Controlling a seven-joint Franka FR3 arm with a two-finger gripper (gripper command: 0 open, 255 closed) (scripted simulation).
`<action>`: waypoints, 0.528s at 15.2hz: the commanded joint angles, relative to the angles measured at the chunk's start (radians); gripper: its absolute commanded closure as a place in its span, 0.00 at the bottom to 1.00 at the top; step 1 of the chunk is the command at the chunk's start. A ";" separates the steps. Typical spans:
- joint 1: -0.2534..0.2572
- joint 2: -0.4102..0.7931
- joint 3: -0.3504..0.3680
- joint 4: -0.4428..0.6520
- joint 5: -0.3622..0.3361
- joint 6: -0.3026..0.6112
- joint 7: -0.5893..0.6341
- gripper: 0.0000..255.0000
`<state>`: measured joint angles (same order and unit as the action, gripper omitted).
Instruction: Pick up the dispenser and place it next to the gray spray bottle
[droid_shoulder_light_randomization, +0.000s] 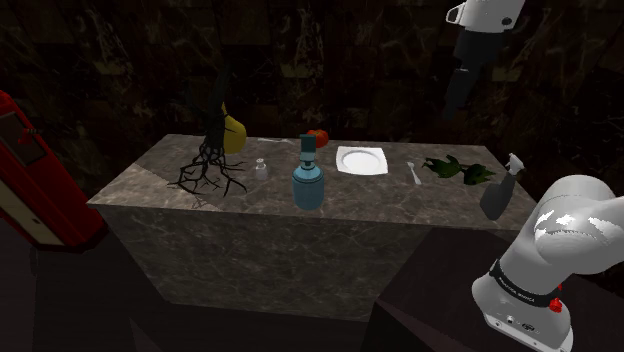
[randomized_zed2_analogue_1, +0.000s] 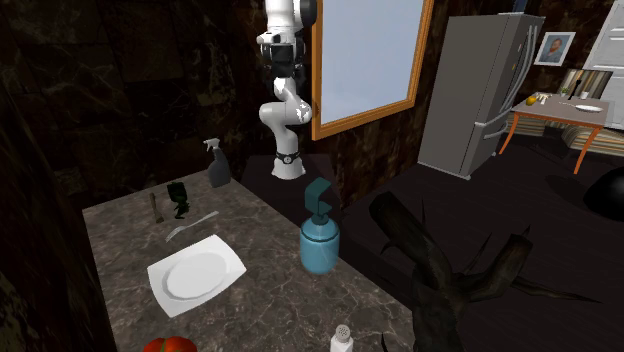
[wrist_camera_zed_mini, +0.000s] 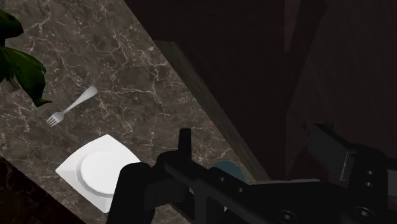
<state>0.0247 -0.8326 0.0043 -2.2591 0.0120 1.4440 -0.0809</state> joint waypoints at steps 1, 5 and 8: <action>0.000 0.000 0.000 0.000 0.000 0.000 0.000 0.00; -0.023 0.042 0.092 -0.056 0.044 0.131 0.158 0.00; -0.042 0.095 0.161 -0.078 0.067 0.230 0.275 0.00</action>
<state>-0.0102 -0.7544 0.1417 -2.3275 0.0710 1.6374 0.1507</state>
